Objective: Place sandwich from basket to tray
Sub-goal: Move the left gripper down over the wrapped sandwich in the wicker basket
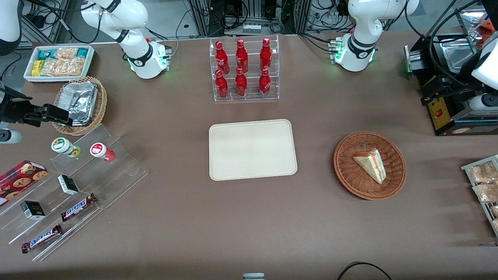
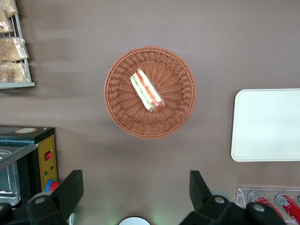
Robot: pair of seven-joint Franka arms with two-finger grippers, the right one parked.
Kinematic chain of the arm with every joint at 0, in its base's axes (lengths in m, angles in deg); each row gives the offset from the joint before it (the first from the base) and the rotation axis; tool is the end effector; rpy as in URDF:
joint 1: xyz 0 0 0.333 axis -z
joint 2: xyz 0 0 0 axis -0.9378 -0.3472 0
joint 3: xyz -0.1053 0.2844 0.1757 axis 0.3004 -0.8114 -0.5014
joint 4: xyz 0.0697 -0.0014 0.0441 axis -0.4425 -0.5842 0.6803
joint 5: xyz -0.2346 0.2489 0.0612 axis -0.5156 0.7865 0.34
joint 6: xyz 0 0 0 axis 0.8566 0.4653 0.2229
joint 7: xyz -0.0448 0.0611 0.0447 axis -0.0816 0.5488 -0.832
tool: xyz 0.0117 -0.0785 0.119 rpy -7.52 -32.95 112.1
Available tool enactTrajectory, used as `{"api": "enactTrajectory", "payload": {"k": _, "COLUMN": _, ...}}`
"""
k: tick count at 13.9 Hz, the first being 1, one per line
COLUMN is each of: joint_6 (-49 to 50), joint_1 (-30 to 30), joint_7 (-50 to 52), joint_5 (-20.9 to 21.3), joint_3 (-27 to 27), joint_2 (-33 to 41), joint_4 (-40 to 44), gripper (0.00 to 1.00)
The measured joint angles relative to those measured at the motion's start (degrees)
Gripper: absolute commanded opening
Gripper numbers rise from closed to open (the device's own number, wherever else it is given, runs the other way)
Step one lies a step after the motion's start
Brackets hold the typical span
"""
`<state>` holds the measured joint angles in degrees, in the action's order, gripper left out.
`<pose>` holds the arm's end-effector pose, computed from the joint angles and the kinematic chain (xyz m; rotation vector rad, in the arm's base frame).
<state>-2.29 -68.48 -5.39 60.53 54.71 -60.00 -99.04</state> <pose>0.4902 -0.0336 0.6565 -3.1279 -0.0784 0.0619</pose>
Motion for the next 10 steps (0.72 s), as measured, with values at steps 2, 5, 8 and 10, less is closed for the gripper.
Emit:
{"api": "enactTrajectory", "payload": {"k": 2, "joint_6": 0.0, "joint_1": 0.0, "joint_7": 0.0, "joint_5": 0.0, "joint_3": 0.0, "joint_2": 0.0, "joint_4": 0.0, "gripper": 1.00}}
{"api": "enactTrajectory", "payload": {"k": 5, "joint_6": -0.1, "joint_1": 0.0, "joint_7": 0.0, "joint_5": 0.0, "joint_3": 0.0, "joint_2": -0.7, "joint_4": -0.1, "gripper": 1.00}}
{"api": "enactTrajectory", "payload": {"k": 8, "joint_6": -4.9, "joint_1": 0.0, "joint_7": 0.2, "joint_5": 0.9, "joint_3": 0.0, "joint_2": -4.6, "joint_4": -1.9, "gripper": 1.00}}
{"api": "enactTrajectory", "payload": {"k": 10, "joint_6": -10.8, "joint_1": 0.0, "joint_7": 1.6, "joint_5": 1.3, "joint_3": 0.0, "joint_2": -6.5, "joint_4": -5.9, "gripper": 1.00}}
